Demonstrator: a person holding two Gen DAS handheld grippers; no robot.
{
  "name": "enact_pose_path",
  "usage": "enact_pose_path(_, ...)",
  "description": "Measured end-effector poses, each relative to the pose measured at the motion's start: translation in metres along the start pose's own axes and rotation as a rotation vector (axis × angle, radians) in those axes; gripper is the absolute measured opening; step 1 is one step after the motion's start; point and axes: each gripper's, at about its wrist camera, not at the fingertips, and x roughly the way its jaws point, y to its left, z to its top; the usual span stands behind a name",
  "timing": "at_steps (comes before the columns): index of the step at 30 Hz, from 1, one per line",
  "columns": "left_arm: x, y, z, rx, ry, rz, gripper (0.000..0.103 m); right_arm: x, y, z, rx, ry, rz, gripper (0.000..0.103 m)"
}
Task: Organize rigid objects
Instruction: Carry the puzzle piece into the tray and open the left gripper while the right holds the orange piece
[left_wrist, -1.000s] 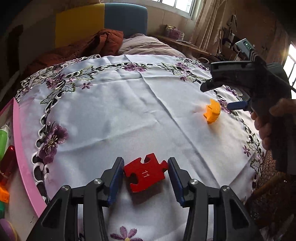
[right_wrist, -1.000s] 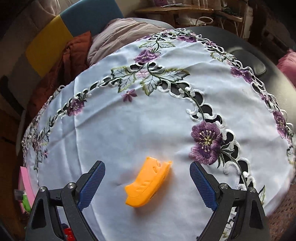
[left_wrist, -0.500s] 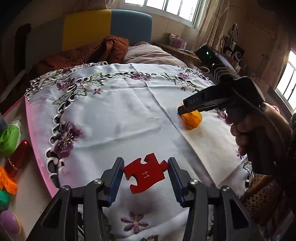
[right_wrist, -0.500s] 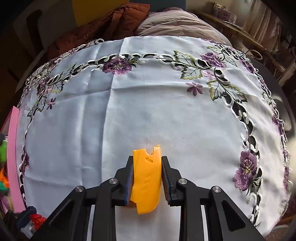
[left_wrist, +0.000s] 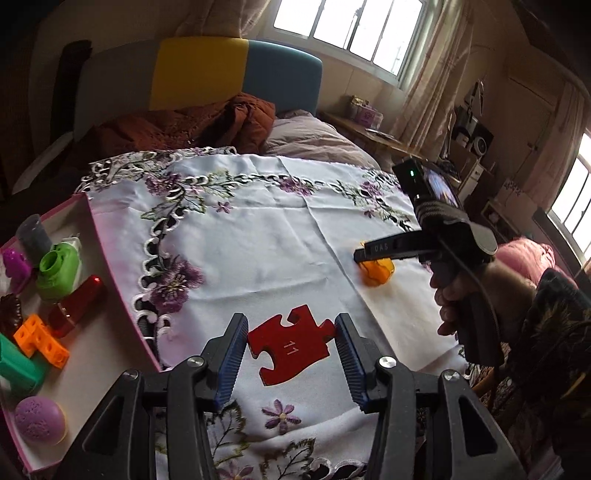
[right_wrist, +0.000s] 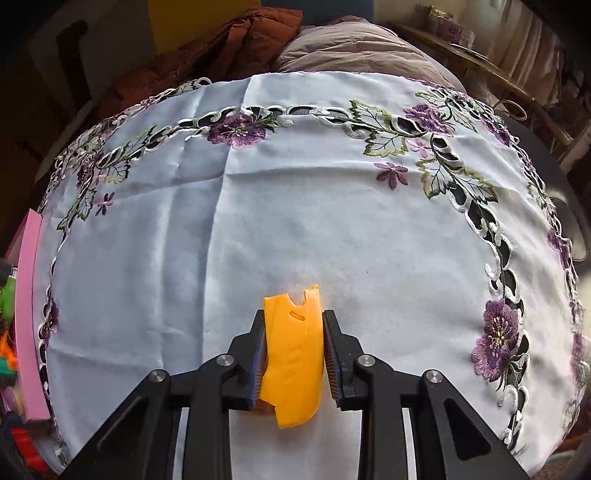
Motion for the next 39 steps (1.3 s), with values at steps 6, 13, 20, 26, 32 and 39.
enact_pose_path(6, -0.022, 0.018, 0.004, -0.05, -0.035, 0.053, 0.049, 0.002, 0.009, -0.003, -0.041, -0.004, -0.018, 0.029)
enact_pose_path(13, -0.056, 0.042, 0.008, -0.074, -0.096, 0.155, 0.049, 0.001, 0.012, -0.004, -0.069, 0.001, -0.03, 0.029)
enact_pose_path(20, -0.071, 0.07, 0.003, -0.126, -0.11, 0.223, 0.049, 0.0, 0.017, -0.007, -0.093, -0.008, -0.048, 0.029)
enact_pose_path(26, -0.076, 0.087, -0.005, -0.165, -0.109, 0.253, 0.049, -0.002, 0.021, -0.008, -0.112, -0.017, -0.062, 0.029)
enact_pose_path(32, -0.078, 0.1, -0.01, -0.195, -0.105, 0.272, 0.049, -0.004, 0.024, -0.01, -0.123, -0.022, -0.071, 0.029)
enact_pose_path(39, -0.077, 0.114, -0.016, -0.227, -0.089, 0.283, 0.049, -0.004, 0.024, -0.01, -0.137, -0.025, -0.078, 0.029)
